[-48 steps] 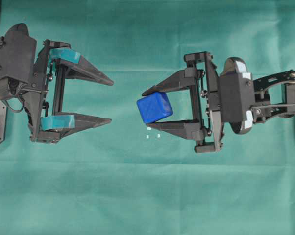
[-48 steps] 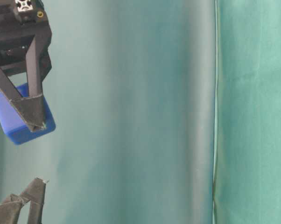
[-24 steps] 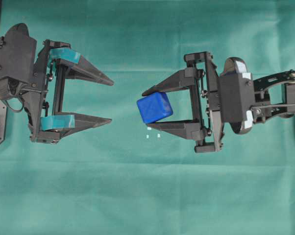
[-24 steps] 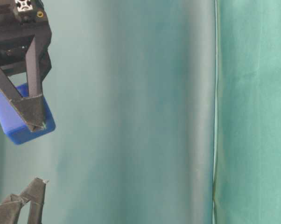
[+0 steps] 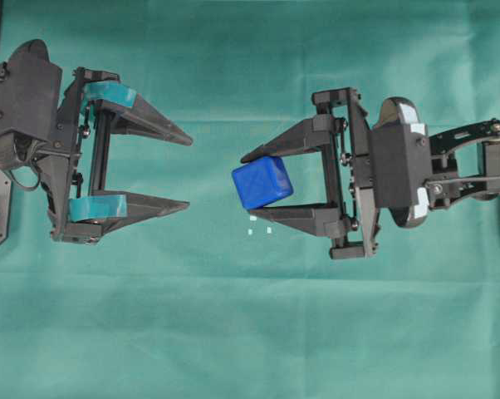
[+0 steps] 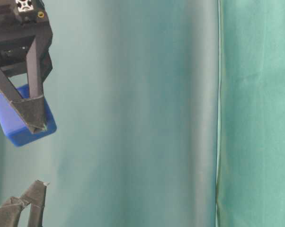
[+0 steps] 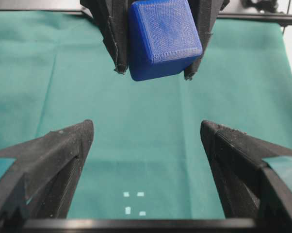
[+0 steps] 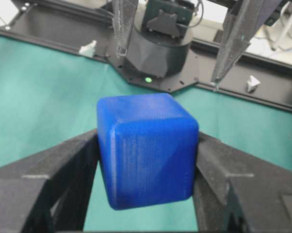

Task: Handover the blue block to the right arm after grasping it with the left arm, then place it in the designated position.
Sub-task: 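Rotate the right gripper holding the cube to point downward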

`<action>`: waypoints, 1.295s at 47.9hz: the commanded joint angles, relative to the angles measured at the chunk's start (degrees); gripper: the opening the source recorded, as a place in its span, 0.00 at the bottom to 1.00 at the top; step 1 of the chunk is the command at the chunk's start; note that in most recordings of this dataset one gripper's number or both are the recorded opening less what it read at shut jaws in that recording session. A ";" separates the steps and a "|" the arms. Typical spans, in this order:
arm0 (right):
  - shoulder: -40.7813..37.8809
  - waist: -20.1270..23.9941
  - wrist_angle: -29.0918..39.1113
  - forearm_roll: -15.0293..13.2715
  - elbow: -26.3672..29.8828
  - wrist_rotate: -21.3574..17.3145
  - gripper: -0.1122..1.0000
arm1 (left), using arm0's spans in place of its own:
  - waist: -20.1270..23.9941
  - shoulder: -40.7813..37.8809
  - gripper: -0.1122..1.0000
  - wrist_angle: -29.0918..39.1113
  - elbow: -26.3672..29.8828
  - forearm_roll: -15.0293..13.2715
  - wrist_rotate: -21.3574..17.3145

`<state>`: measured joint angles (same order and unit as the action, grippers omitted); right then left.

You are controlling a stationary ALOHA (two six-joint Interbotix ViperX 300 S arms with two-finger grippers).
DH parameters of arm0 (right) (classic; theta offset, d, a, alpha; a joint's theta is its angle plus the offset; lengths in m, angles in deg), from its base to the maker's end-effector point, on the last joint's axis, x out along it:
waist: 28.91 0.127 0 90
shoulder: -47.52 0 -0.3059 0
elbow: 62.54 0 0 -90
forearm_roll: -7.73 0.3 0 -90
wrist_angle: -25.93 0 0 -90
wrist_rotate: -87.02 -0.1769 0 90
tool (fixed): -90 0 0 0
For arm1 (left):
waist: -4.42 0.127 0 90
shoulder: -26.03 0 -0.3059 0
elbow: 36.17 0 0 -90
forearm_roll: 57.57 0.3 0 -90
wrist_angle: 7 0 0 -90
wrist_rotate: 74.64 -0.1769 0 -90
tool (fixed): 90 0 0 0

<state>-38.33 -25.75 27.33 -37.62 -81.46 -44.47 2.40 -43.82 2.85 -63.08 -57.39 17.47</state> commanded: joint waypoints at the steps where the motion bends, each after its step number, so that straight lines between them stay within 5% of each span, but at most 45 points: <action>1: 1.32 0.09 0.18 0.00 0.88 -0.44 0.61 | -0.18 0.26 1.00 -0.35 0.97 0.00 0.00; 18: 1.05 0.79 7.21 0.97 0.88 -0.88 0.61 | -0.18 0.26 1.00 -0.26 0.88 0.00 0.00; 41: 0.26 2.37 22.15 9.49 0.44 -0.62 0.61 | -0.18 0.26 1.00 -0.35 0.79 0.00 -0.09; 62: 0.26 2.90 24.43 11.87 0.26 -0.35 0.61 | -0.18 0.26 1.00 -0.35 0.79 0.00 -0.09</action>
<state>-38.50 -23.02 51.77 -25.84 -81.90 -44.90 2.40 -43.82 2.85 -63.08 -57.39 17.38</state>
